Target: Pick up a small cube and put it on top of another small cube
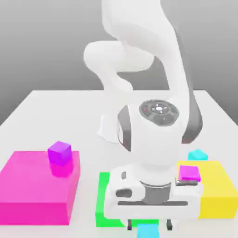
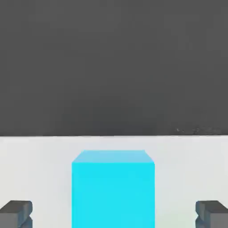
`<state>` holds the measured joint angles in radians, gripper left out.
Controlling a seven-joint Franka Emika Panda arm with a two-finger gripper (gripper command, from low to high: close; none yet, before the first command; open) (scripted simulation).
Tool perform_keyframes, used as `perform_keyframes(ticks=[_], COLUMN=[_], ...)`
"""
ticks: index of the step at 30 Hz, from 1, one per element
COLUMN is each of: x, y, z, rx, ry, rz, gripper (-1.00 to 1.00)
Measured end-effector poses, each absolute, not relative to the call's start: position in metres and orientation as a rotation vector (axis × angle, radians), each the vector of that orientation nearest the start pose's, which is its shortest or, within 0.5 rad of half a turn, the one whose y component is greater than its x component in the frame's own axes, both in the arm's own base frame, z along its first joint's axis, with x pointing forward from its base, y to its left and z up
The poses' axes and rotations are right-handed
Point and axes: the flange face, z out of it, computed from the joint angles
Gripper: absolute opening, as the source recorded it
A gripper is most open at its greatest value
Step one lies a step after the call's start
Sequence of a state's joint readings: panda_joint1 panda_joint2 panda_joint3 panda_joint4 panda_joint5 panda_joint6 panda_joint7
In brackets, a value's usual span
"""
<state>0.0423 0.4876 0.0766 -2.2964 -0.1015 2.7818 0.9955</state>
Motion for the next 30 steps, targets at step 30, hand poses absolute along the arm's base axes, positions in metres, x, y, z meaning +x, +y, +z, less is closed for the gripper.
perform_keyframes(ticks=[30], x=[0.354], y=[-0.151], z=[0.318], rx=[-2.01], ry=[2.44], rz=[-0.016], gripper=[-1.0])
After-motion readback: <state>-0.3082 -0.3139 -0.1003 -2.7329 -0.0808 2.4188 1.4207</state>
